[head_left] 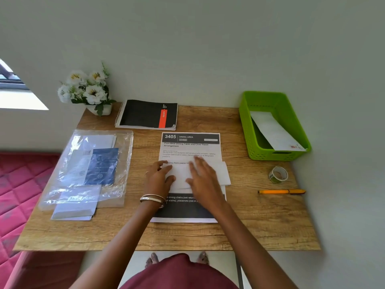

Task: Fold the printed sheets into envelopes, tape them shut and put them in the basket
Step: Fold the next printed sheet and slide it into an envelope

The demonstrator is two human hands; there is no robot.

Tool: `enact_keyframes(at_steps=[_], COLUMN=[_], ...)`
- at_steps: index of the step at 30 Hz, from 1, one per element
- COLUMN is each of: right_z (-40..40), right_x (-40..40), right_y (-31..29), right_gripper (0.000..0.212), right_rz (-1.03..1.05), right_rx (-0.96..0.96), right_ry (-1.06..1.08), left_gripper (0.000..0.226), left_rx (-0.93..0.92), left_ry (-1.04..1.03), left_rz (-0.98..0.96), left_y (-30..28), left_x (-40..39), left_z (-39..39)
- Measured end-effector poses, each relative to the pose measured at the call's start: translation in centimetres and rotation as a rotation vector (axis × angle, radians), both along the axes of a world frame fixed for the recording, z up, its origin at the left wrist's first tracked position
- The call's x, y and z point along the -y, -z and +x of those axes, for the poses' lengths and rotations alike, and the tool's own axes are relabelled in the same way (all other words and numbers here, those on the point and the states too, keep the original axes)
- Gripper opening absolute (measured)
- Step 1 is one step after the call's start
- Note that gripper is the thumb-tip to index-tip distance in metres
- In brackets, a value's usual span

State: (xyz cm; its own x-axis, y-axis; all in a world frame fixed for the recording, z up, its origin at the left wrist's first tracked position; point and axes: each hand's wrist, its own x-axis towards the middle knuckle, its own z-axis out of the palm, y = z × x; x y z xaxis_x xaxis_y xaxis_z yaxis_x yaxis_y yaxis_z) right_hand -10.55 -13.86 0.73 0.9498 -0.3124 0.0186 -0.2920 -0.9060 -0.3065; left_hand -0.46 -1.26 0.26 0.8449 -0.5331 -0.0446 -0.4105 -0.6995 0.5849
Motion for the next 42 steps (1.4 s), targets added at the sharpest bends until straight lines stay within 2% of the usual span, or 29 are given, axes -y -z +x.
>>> enact_keyframes(at_steps=[2, 4, 9, 13, 17, 19, 21, 24, 27, 33, 36, 39, 42], right_z=[0.7, 0.5, -2.9, -5.1, -4.7, -4.4, -3.8, -2.9, -1.5, 2.0, 3.8, 5.6, 6.6], right_x=[-0.9, -0.8, 3.4, 5.7, 5.3, 4.9, 4.3, 2.7, 0.0, -7.9, -11.9, -15.1, -17.6], right_y=[0.5, 1.1, 2.0, 2.1, 2.0, 1.8, 1.2, -0.4, -1.7, -2.2, -2.0, -1.4, -0.5], right_gripper=[0.057, 0.058, 0.065, 0.088, 0.077, 0.063, 0.055, 0.057, 0.05, 0.033, 0.031, 0.027, 0.023], right_rz=[0.001, -0.017, -0.01, -0.085, -0.086, -0.066, -0.053, -0.007, 0.072, 0.188, 0.208, 0.229, 0.232], right_rx=[-0.093, -0.146, -0.178, -0.204, -0.205, -0.186, -0.118, -0.004, 0.097, 0.193, 0.217, 0.215, 0.208], right_ry=[-0.142, -0.184, 0.002, 0.082, 0.109, 0.159, 0.215, 0.254, 0.215, 0.037, -0.125, -0.275, -0.337], left_gripper=[0.039, 0.038, 0.036, 0.038, 0.039, 0.041, 0.042, 0.035, 0.026, 0.011, 0.025, 0.021, 0.017], left_rx=[0.069, 0.128, 0.125, 0.123, 0.115, 0.078, 0.03, 0.014, 0.092, 0.315, 0.311, 0.414, 0.492], left_ry=[-0.008, -0.026, -0.039, -0.048, -0.032, -0.006, 0.013, -0.068, -0.082, -0.096, -0.123, -0.036, 0.067], left_rz=[0.047, 0.106, 0.187, 0.19, 0.191, 0.162, 0.091, -0.088, -0.131, 0.072, 0.084, 0.103, 0.117], left_y=[0.1, 0.0, -0.1, 0.2, -0.1, -0.2, -0.7, -1.9, -2.7, -1.7, -1.2, -0.7, -0.1], left_x=[0.0, -0.2, -0.4, -0.7, -1.1, -1.5, -1.9, -3.4, -7.0, -18.0, -22.6, -25.2, -26.1], left_z=[-0.3, -0.5, -1.0, -1.2, -1.2, -1.2, -1.1, -1.3, -0.9, 1.6, 2.8, 3.6, 4.0])
